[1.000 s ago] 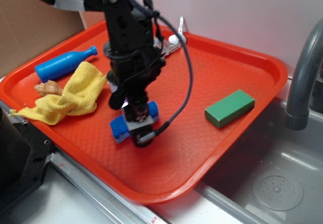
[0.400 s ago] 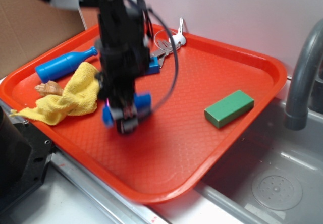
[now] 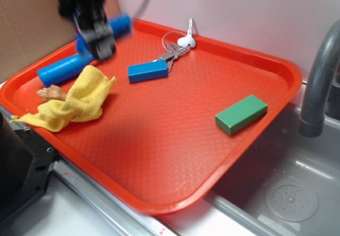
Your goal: Grab the blue sponge.
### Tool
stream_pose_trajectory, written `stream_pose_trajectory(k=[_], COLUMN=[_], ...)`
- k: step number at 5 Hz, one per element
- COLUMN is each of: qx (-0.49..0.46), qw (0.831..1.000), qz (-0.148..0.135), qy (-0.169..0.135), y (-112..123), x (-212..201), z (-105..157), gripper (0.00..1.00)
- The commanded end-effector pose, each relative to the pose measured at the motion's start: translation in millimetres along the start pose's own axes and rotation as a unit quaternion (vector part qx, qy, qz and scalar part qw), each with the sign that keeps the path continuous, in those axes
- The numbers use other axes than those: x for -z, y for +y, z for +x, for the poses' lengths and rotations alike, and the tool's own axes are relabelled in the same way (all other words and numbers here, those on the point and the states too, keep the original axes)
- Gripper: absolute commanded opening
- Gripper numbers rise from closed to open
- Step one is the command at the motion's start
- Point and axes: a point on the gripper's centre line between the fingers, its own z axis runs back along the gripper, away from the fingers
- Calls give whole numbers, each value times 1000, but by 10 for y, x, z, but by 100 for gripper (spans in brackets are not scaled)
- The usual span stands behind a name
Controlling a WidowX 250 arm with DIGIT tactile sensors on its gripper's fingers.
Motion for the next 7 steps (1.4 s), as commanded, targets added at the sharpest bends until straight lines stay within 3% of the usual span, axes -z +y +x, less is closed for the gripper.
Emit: stream_pose_trajectory(k=[1,2,3,4,5,6,7], qx=[-147,-188,-263,-289,-279,-268,-264], qw=[989,982,964,955,959,962,963], qz=[-29,-33,-34,-61,-37,-38,-44], qy=[3,-6,10,-17,-33,-31,-7], y=[211,338,457,489,382,295,209], x=[-575,-644,-601,-511,-278,-130,-32], z=[186,157,131,199,271,249,226], gripper=[0,0,0,0,0,0,0])
